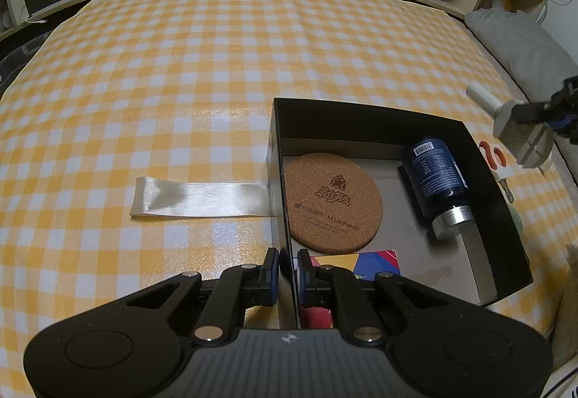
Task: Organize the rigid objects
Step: 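Lift the white tool with the right gripper and carry it over the black box, then lower the white tool into the black box beside the bottle and open the right gripper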
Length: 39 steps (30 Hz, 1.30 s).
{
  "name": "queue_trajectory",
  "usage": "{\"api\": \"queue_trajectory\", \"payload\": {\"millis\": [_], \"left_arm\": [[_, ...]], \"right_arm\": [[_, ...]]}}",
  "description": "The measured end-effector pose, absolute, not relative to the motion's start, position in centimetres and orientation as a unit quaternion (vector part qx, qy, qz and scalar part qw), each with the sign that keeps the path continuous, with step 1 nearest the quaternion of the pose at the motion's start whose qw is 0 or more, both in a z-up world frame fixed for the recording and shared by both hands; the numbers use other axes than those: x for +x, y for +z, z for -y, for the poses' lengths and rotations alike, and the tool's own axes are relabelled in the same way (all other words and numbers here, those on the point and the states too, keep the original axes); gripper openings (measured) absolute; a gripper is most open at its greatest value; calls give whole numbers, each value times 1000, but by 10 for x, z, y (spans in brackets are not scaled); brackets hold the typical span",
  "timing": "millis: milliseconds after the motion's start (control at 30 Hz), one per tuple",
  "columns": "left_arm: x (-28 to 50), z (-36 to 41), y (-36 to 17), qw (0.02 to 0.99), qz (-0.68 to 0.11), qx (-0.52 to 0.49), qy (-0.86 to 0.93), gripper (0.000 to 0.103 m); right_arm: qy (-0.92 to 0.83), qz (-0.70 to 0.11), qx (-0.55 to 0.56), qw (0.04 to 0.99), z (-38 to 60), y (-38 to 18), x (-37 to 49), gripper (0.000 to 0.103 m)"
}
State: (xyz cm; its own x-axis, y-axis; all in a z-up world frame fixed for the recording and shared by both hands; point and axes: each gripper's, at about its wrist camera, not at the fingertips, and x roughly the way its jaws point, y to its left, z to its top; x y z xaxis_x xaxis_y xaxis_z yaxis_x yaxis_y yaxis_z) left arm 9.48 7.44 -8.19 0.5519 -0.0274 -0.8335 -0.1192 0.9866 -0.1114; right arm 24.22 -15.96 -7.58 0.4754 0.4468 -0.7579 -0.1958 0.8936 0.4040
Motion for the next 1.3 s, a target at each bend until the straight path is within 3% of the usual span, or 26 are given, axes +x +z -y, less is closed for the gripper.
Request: {"api": "queue_trajectory", "payload": {"millis": [267, 533, 567, 667, 1067, 1200, 1267, 1300], "left_arm": [[95, -74, -82, 877, -473, -78, 26, 11], [95, -74, -81, 877, -473, -78, 26, 11], [95, -74, -81, 877, -473, -78, 26, 11], [95, -74, -81, 877, -473, -78, 26, 11], [95, -75, -82, 877, -473, -77, 26, 11], [95, -75, -82, 877, -473, -77, 26, 11], [95, -75, -82, 877, -473, -77, 26, 11], [95, -75, -82, 877, -473, -77, 26, 11]], "right_arm": [[281, -502, 203, 792, 133, -83, 225, 14], [270, -533, 186, 780, 90, -112, 216, 14], [270, -531, 184, 782, 88, -113, 216, 17], [263, -530, 167, 789, 80, -115, 216, 50], [276, -555, 98, 779, 77, -113, 206, 50], [282, -562, 86, 773, 74, -114, 204, 57], [287, -564, 74, 770, 71, -114, 203, 57], [294, -566, 67, 767, 69, -115, 202, 51]]}}
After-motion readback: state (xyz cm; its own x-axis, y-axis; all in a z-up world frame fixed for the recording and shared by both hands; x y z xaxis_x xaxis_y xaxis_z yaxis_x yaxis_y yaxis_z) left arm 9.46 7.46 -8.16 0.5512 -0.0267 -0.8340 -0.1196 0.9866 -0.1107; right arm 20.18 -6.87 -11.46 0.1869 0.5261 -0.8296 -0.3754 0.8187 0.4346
